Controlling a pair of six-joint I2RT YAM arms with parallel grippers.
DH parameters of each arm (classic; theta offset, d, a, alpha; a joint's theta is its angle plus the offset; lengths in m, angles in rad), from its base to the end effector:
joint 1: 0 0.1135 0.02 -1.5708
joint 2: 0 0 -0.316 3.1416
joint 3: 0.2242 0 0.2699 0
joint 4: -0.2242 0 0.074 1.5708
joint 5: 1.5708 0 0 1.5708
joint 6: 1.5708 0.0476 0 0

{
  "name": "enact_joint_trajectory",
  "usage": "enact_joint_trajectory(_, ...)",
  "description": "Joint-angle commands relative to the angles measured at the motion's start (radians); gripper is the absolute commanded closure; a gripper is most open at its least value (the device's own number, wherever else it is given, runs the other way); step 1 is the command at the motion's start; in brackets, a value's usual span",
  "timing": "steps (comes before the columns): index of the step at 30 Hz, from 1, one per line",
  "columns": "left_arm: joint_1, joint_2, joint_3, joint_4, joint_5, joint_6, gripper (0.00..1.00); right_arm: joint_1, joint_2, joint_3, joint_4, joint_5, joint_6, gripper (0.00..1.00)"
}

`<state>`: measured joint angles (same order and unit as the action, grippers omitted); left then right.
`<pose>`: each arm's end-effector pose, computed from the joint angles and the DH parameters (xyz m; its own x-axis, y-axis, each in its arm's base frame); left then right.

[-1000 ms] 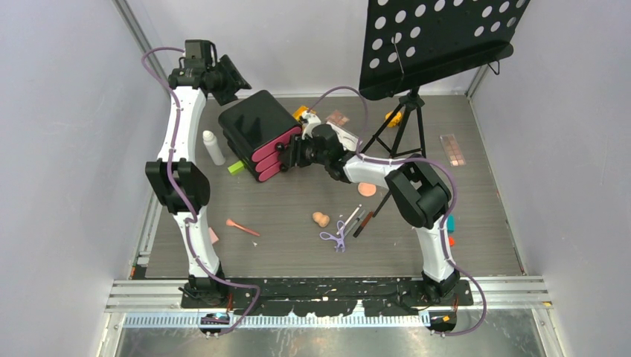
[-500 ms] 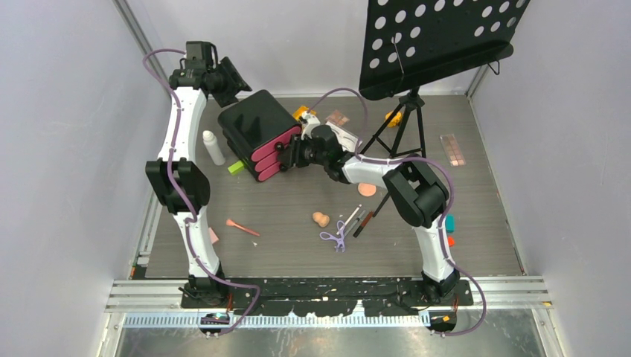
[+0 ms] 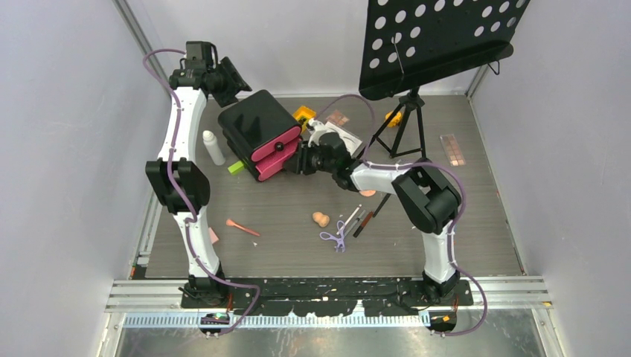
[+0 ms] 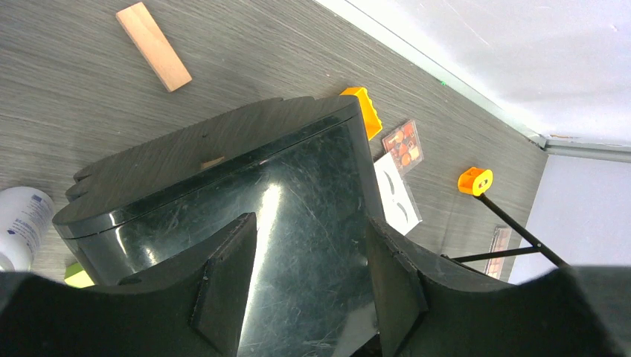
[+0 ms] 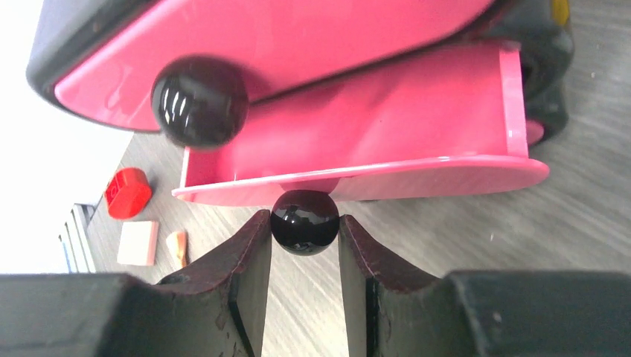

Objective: Organize the makeup
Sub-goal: Open the drawer in the storage box.

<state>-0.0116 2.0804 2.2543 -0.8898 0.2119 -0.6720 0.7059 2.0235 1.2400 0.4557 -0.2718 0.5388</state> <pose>0.5137 -0.0160 0.4149 -0.6194 -0.6015 -0.5045 -0.2755 0.7683 -0.5777 0.3726 0.3344 0.2159 -0.6302 0.1123 -0.7683 -0.5767 0.5949 0.5600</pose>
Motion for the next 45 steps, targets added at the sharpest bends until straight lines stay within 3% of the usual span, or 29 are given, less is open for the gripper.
enact_joint_trajectory(1, 0.007, -0.034, 0.01, 0.018, 0.017, 0.019, 0.43, 0.006, -0.113, -0.082, -0.036, 0.022, -0.04, 0.7)
enact_joint_trajectory(20, 0.007, -0.004, 0.031, 0.023, 0.018, 0.015, 0.43, 0.032, -0.369, -0.303, -0.212, 0.046, -0.102, 0.71)
enact_joint_trajectory(45, 0.007, -0.007, 0.028, 0.025, -0.003, 0.024, 0.43, 0.031, -0.453, -0.342, -0.367, 0.063, -0.15, 0.71)
